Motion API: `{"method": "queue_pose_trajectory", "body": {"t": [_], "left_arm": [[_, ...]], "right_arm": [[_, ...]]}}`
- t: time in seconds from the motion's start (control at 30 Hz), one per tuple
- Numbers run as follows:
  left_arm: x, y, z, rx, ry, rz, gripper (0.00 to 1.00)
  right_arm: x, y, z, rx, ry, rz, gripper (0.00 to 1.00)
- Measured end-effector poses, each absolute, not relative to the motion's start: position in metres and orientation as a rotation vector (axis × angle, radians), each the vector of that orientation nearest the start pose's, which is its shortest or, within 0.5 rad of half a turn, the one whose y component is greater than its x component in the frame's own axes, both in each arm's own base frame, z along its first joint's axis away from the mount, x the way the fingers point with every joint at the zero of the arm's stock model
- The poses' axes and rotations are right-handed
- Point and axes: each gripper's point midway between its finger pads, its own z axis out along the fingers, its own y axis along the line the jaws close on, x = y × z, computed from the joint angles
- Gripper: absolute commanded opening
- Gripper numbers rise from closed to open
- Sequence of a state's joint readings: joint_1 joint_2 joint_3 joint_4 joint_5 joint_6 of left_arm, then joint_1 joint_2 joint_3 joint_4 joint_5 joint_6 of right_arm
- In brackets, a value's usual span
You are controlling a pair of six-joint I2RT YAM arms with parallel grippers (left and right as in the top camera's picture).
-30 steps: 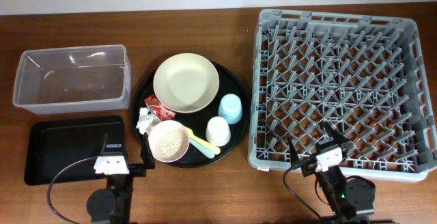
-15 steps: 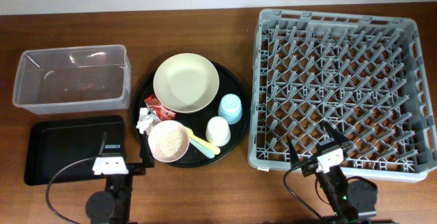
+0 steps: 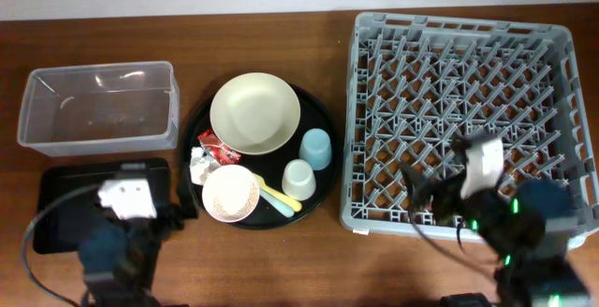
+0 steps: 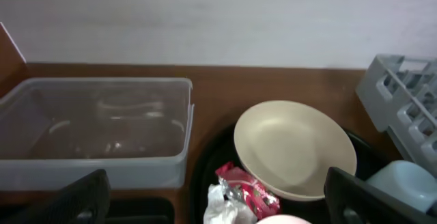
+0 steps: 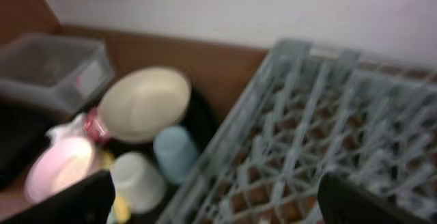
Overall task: Sort waste into correct bins and load items into the dishwasher rack
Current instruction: 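Reach the right gripper to the white cup and grasp it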
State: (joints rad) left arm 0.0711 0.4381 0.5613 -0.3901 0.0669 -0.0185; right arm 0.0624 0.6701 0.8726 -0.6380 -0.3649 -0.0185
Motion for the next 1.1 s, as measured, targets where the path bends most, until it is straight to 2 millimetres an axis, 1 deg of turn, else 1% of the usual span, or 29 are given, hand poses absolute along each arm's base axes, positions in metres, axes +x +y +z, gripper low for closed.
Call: {"method": "queue_pose_trajectory", "body": {"t": [0.03,0.1,0.2,0.27,0.3,0.37,0.4,0.43,0.5,0.53,0.57,0.63,0.67,0.7,0.83,0.9,0.93,0.97,1.1], "left_arm": [[0.260,0.007,0.256,-0.036,1.866,-0.027,0.99],[0.269,0.007,0.260,-0.037,1.907,-0.033,0.99],[0.288,0.003,0.261,-0.024,1.987,-0.065,0.99],[0.297,0.000,0.256,-0.012,2.025,-0.093,0.99],[0.300,-0.002,0.251,-0.006,2.048,-0.109,0.99],[0.300,-0.008,0.243,0.011,2.080,-0.147,0.99],[0.300,-0.012,0.241,0.024,2.088,-0.171,0.99],[0.298,-0.014,0.239,0.030,2.098,-0.186,0.99],[0.295,-0.014,0.233,0.020,2.126,-0.188,0.99],[0.292,-0.011,0.227,-0.009,2.157,-0.177,0.99],[0.286,-0.004,0.217,-0.065,2.220,-0.148,0.99],[0.278,0.007,0.205,-0.146,2.308,-0.089,0.99],[0.276,0.012,0.202,-0.175,2.337,-0.063,0.99],[0.276,0.014,0.201,-0.192,2.352,-0.048,0.99],[0.279,0.023,0.195,-0.257,2.384,-0.005,0.99],[0.280,0.025,0.191,-0.274,2.395,0.005,0.99],[0.281,0.025,0.189,-0.280,2.402,0.005,0.99],[0.282,0.026,0.187,-0.286,2.409,0.007,0.99],[0.283,0.026,0.182,-0.291,2.428,0.013,0.99]], "right_arm": [[0.258,0.083,0.293,-0.324,2.018,0.430,0.98],[0.271,0.095,0.300,-0.346,2.081,0.508,0.98],[0.284,0.115,0.295,-0.375,2.174,0.669,0.98],[0.298,0.130,0.292,-0.393,2.186,0.788,1.00],[0.305,0.138,0.289,-0.395,2.202,0.842,0.98],[0.314,0.154,0.273,-0.391,2.272,0.908,0.98],[0.315,0.172,0.257,-0.410,2.335,0.932,0.98],[0.313,0.184,0.244,-0.429,2.386,0.921,0.98],[0.307,0.209,0.221,-0.476,2.470,0.867,0.98],[0.302,0.225,0.207,-0.517,2.517,0.816,0.97],[0.294,0.243,0.189,-0.569,2.566,0.753,0.95],[0.281,0.261,0.161,-0.624,2.643,0.634,0.88],[0.278,0.267,0.148,-0.644,2.669,0.578,0.86],[0.277,0.270,0.141,-0.656,2.681,0.542,0.82],[0.283,0.275,0.110,-0.650,2.718,0.403,0.80],[0.288,0.275,0.100,-0.635,2.725,0.359,0.81],[0.289,0.275,0.099,-0.632,2.726,0.354,0.81],[0.293,0.273,0.090,-0.624,2.732,0.318,0.80],[0.301,0.275,0.082,-0.608,2.725,0.295,0.81]]}}
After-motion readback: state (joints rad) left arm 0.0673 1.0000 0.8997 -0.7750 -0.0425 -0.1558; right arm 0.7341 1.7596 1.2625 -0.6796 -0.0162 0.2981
